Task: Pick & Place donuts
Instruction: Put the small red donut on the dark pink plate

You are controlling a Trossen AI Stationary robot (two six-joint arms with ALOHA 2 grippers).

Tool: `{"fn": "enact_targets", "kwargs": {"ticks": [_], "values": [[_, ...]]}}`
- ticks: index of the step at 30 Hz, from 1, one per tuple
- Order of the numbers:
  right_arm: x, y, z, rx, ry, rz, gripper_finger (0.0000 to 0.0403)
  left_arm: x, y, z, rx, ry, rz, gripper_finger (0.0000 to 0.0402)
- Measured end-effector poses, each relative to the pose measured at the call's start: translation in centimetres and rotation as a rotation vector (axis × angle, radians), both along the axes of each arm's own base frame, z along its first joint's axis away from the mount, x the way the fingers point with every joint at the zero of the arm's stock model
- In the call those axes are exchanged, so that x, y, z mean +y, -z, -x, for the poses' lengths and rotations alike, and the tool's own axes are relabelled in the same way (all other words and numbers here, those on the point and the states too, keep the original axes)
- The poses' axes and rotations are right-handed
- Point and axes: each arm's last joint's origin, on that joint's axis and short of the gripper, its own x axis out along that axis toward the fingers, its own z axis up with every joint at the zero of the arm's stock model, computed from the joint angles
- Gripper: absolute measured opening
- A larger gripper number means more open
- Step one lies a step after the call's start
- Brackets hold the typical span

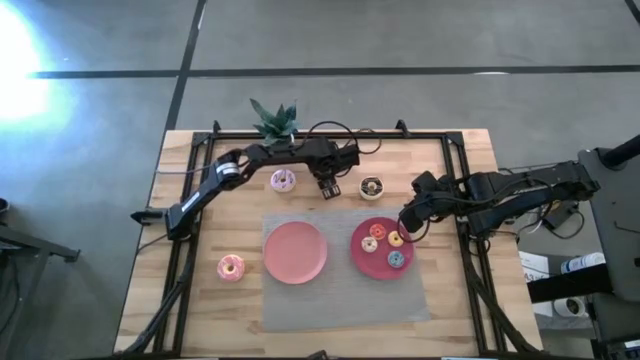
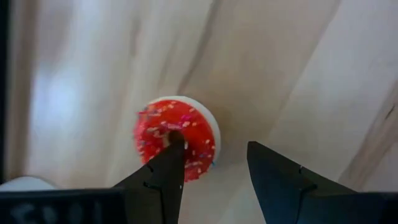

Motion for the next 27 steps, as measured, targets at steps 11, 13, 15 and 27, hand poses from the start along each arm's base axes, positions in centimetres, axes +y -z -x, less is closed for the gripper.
{"fn": "enact_targets", "kwargs": {"ticks": [11, 13, 15, 27], "values": [[-0.06, -0.02, 0.0, -0.003, 0.008, 0.022, 0.0191, 0.03, 0.75, 0.12, 0.013, 0.008, -0.02, 0.0139], [-0.06, -0.02, 0.0, -0.003, 0.008, 0.022, 0.0191, 0.06, 0.74, 0.13, 0.025, 0.023, -0.039, 0.0126], [-0.06, -0.01, 0.0, -0.003, 0.008, 0.022, 0.0192, 0.15, 0.72, 0.14, 0.04, 0.037, -0.071, 0.0106], [-0.06, 0.0, -0.01, 0.001, -0.003, 0.028, 0.019, 0.42, 0.36, 0.3, 0.07, 0.094, -0.115, 0.0002]]}}
